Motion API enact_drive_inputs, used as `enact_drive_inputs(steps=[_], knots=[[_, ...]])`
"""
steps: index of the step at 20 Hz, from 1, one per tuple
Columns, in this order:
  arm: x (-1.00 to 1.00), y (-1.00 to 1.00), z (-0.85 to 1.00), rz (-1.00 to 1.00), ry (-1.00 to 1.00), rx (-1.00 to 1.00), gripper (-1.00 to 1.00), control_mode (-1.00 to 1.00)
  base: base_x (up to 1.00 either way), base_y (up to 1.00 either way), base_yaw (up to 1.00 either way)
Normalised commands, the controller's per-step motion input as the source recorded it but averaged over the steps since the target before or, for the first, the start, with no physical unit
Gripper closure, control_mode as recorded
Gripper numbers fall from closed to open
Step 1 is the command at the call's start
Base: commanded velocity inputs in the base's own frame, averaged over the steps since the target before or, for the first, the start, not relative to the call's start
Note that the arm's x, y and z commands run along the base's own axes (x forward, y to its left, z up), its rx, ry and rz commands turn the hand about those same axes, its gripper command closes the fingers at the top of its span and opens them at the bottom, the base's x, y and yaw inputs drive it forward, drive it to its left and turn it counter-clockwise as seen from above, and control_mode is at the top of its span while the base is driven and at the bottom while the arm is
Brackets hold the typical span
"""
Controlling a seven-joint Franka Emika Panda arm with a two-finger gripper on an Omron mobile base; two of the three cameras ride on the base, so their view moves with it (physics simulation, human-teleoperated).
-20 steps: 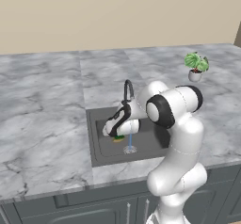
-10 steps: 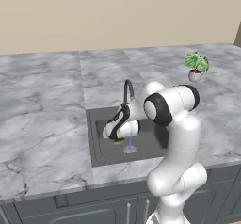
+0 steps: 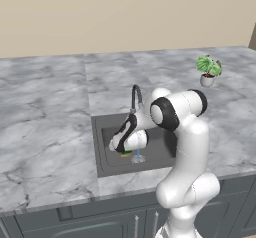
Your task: Soak the sponge with water for a few seconds and then drop it inside the sink.
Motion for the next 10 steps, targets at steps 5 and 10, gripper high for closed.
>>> enact_drive_inputs(steps=[5,10], knots=[[0.12,0.09,-0.16,0.0,-0.01,-0.04,1.0,-1.0,0.0,0.0,0.0],[0.13,0.11,-0.13,-0.03,-0.03,-0.05,1.0,-1.0,0.0,0.0,0.0]])
